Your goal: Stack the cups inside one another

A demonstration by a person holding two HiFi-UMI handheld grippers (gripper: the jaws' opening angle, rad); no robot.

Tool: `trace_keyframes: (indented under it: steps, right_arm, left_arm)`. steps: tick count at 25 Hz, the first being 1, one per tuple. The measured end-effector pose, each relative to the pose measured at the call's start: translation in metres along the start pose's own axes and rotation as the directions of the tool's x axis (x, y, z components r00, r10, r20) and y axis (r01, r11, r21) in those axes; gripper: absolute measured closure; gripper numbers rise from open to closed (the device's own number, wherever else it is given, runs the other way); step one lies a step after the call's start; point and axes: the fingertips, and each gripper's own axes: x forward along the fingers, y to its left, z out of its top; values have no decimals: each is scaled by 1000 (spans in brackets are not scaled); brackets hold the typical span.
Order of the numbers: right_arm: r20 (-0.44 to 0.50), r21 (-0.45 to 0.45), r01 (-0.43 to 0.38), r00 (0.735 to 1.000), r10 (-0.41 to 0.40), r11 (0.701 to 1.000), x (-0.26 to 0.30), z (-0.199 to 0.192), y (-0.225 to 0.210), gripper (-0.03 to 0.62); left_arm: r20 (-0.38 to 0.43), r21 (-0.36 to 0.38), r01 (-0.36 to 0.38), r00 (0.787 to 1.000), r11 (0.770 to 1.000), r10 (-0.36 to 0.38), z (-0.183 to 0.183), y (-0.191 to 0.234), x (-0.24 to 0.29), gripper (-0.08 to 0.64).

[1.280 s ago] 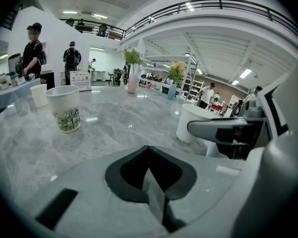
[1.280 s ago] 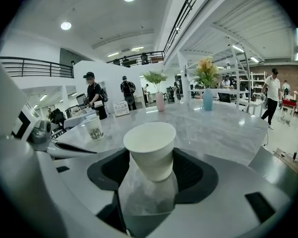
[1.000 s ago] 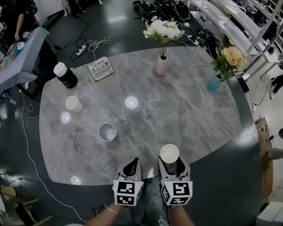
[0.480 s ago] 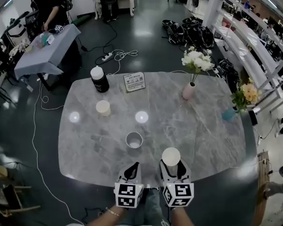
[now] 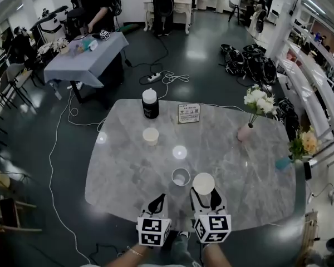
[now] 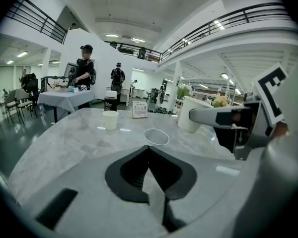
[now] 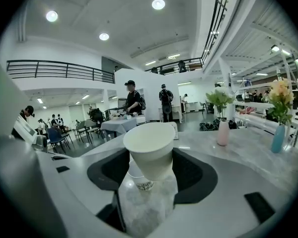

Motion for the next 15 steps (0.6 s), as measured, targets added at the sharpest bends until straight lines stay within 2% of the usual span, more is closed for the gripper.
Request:
trace_keyframes:
  steps: [7,15]
  right_arm:
    - [-9,-23,-91,996,91,996,32,8,28,345]
    - [-41,-27,-148,988,147,989,54,0,44,345]
  left_arm:
    - [32,-45,-76,997,996,77,13,29,-6,565]
    - [12,-74,-139,990,988,140,6,53,-7,565]
